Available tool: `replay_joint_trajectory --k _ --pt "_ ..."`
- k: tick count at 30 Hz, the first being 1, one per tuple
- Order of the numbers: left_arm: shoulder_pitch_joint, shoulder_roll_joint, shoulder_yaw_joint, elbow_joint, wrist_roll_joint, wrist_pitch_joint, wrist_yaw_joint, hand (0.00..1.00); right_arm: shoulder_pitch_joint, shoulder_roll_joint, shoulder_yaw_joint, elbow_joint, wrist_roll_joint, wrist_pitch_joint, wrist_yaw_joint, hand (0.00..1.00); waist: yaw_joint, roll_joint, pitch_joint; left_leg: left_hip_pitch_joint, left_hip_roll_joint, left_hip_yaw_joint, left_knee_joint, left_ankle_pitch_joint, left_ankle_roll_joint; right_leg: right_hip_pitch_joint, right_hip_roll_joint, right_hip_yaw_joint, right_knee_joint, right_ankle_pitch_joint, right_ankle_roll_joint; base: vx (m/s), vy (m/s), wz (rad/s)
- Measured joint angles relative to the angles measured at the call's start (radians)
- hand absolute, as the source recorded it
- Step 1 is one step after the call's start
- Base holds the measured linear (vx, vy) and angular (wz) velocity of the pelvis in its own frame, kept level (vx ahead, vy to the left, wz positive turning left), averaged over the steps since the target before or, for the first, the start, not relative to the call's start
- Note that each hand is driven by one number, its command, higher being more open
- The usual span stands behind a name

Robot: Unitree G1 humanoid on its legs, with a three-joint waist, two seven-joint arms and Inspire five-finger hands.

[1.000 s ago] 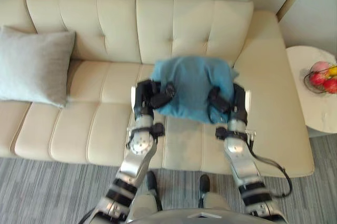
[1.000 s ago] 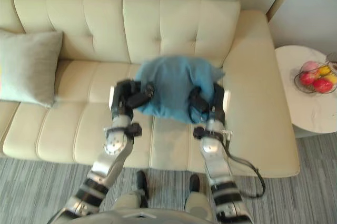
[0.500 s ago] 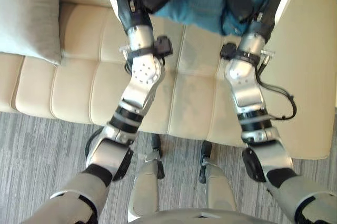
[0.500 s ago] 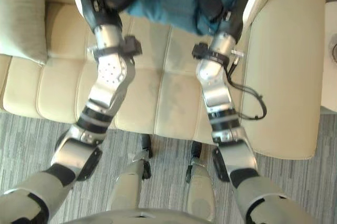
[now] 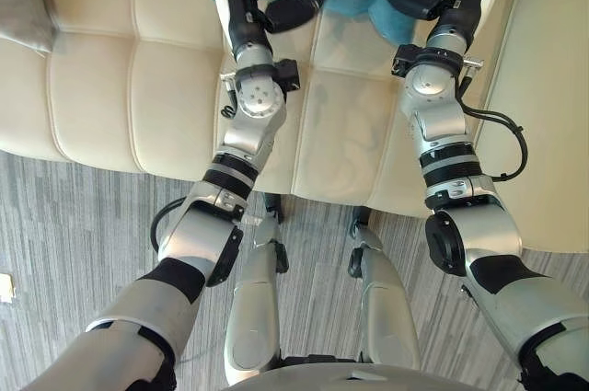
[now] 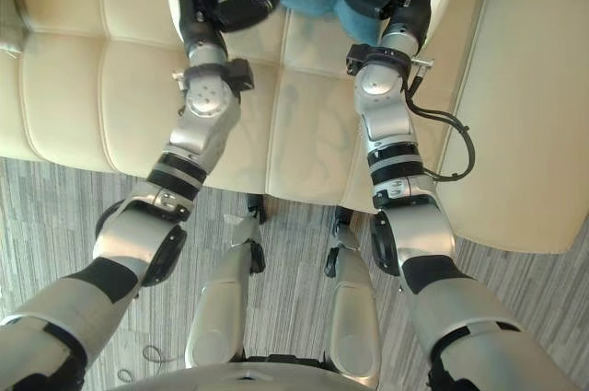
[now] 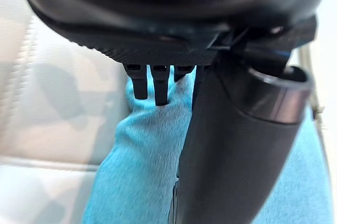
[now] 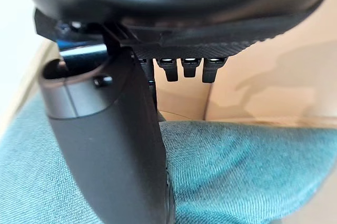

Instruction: Pick up cushions and gather them together orderly.

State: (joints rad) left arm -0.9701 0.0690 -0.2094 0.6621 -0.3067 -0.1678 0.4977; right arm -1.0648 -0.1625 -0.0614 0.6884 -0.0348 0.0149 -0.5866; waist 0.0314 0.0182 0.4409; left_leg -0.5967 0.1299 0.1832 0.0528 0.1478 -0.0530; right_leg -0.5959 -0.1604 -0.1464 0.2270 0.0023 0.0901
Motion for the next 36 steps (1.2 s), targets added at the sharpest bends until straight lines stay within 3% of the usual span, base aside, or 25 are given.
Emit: replay_joint_trajectory --k 2,3,4,5,6,9,11,15,21,24,29,31,36 --pt "0.068 -0.029 -0.001 -0.005 0.0 -0.001 -0.03 1.0 0.065 0.016 -0.001 -0.02 0.0 -0.003 0.01 1.0 0.003 0.0 0.0 0.012 0.015 -0.001 0.02 0.0 0.0 -0.015 0.003 -0.009 0.084 -0.003 -0.002 0.1 -0.051 0.02" --pt "0.109 -0.042 -0.002 -0.011 0.001 -0.001 -0.045 1.0 0.111 0.025 -0.001 -0.045 0.0 -0.009 0.019 1.0 0.008 0.002 0.001 0.025 0.03 -0.003 0.026 0.0 0.0 -0.075 0.001 -0.011 0.192 -0.031 -0.008 0.06 -0.092 0.0" --pt "0.161 -0.055 -0.002 -0.025 0.001 -0.001 -0.058 1.0 0.18 0.04 -0.007 -0.09 -0.001 -0.029 0.024 1.0 0.01 0.001 0.0 0.032 0.03 -0.002 0.039 -0.001 -0.001 -0.087 0.0 -0.019 0.136 -0.048 -0.008 0.04 -0.101 0.1" --pt "0.187 -0.062 -0.002 -0.031 0.001 -0.001 -0.066 1.0 0.22 0.047 -0.012 -0.116 -0.001 -0.037 0.024 1.0 0.008 -0.006 -0.003 0.034 0.02 -0.002 0.047 -0.004 -0.005 -0.071 -0.01 -0.022 0.051 0.001 0.001 0.04 -0.135 0.43" --pt "0.229 -0.074 0.0 -0.047 0.002 0.0 -0.078 1.0 0.28 0.052 -0.018 -0.146 -0.002 -0.041 0.027 1.0 0.006 -0.016 -0.003 0.041 0.012 -0.004 0.07 -0.043 -0.044 -0.053 -0.024 -0.041 0.005 0.055 -0.03 0.04 -0.119 0.18" --pt "0.293 -0.071 0.03 -0.089 0.001 0.001 -0.078 1.0 0.358 0.068 -0.021 -0.161 -0.002 -0.042 0.041 1.0 0.014 -0.014 -0.003 0.037 0.056 -0.002 0.091 -0.054 -0.054 -0.048 0.018 -0.043 0.001 0.058 -0.033 0.07 -0.106 -0.15" --pt "0.342 -0.075 0.026 -0.126 0.001 0.003 -0.104 1.0 0.503 0.07 -0.073 -0.226 -0.002 -0.039 0.041 1.0 0.01 -0.014 -0.003 0.081 0.066 -0.001 0.09 -0.054 -0.054 -0.003 0.026 -0.054 0.01 0.052 -0.041 0.08 -0.057 0.0" --pt "0.409 -0.048 0.036 -0.269 0.001 -0.006 -0.126 1.0 0.649 0.057 -0.099 -0.357 -0.003 -0.047 0.048 1.0 0.012 -0.017 -0.012 0.124 0.063 0.002 0.082 -0.054 -0.054 0.028 0.023 -0.054 0.018 0.05 -0.041 0.03 -0.007 -0.01" --pt "0.535 -0.012 0.083 -0.337 -0.007 -0.016 -0.159 1.0 0.777 0.079 -0.079 -0.377 0.002 -0.073 0.142 1.0 0.021 -0.018 -0.032 0.201 0.064 0.013 0.048 -0.078 -0.073 0.092 0.029 -0.07 0.018 0.028 -0.047 0.0 0.003 0.01" --pt "0.73 -0.005 0.119 -0.336 -0.018 -0.016 -0.211 1.0 0.947 0.127 -0.055 -0.39 0.038 -0.08 0.232 1.0 0.032 -0.032 -0.102 0.257 0.064 0.025 0.048 -0.099 -0.072 0.15 0.036 -0.066 0.0 0.025 -0.045 0.01 0.003 -0.06" --pt "0.916 0.0 0.169 -0.224 0.019 -0.01 -0.283 1.0 1.138 0.145 -0.057 -0.338 0.039 -0.089 0.327 1.0 0.04 -0.035 -0.212 0.348 0.067 0.045 0.047 -0.128 -0.075 0.254 0.047 -0.057 -0.051 0.023 -0.037 0.08 0.032 -0.12" --pt "0.962 0.004 0.204 -0.068 0.053 0.009 -0.321 1.0 1.172 0.147 -0.059 -0.217 0.037 -0.094 0.368 1.0 0.034 -0.039 -0.275 0.396 0.069 0.058 0.043 -0.145 -0.076 0.31 0.054 -0.046 -0.09 0.03 -0.028 0.1 0.05 -0.18" --pt "1.009 0.004 0.27 0.191 0.164 0.049 -0.38 1.0 1.176 0.151 -0.077 0.04 0.035 -0.093 0.436 1.0 0.022 -0.042 -0.327 0.479 0.06 0.059 0.017 -0.156 -0.08 0.412 0.056 -0.047 -0.163 0.048 -0.013 0.04 0.035 -0.01"
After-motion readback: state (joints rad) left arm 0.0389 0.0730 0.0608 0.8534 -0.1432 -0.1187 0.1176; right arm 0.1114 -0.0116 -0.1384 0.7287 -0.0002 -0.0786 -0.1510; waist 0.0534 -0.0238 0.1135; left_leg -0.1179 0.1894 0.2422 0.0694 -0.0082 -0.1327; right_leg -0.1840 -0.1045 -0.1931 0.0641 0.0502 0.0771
